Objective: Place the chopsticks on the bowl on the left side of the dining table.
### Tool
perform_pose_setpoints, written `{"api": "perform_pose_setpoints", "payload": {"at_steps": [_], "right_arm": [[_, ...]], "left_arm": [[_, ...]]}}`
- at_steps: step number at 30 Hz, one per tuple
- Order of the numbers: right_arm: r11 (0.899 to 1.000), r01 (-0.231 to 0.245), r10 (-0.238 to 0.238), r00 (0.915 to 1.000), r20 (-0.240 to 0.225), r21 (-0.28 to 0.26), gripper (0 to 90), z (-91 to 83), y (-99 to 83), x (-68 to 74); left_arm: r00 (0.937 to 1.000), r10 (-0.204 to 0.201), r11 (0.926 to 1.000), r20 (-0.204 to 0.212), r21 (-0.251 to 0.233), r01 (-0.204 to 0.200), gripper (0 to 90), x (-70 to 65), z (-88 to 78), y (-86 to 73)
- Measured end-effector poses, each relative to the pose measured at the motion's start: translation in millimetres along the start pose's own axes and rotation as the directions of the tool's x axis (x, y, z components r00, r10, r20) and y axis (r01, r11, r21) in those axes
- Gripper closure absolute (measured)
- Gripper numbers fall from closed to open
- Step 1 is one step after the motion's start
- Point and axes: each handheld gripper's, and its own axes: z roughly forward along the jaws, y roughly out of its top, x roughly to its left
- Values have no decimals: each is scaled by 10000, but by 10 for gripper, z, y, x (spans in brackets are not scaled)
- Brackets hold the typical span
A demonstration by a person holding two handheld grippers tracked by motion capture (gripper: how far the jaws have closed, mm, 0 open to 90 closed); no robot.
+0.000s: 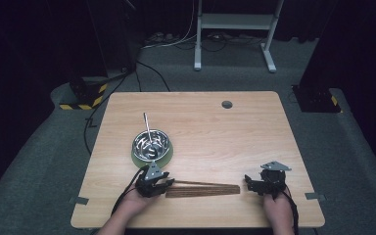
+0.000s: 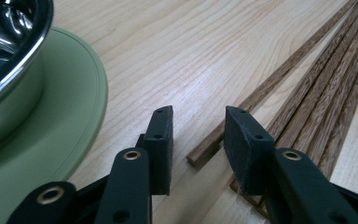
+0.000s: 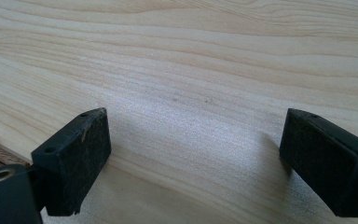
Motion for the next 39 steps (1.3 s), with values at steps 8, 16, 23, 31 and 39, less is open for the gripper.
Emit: {"api": "perform_pose_setpoints", "payload": {"at_steps": [8,16,23,31,39], "right_arm": [[10000,5,-5,10000,2,1,84,0,0,0],[10000,6,-6,10000,2,-1,84,0,0,0],[10000,1,-1,10000,2,-1,84,0,0,0],[10000,0,0,10000,2,-1,84,0,0,0],[10000,-3,3,10000,0,1,84,0,0,0]], "left_arm": [[9997,144,9999,207,12,-144,668,-1,11,1],[9990,324,9995,299,35,-325,749,-17,3,-6],[9992,353,9994,207,48,-354,791,-21,-6,-10],[9994,343,9993,72,148,-344,827,29,-72,-50],[9999,7,10000,-140,-76,-8,771,63,-85,-52]]}}
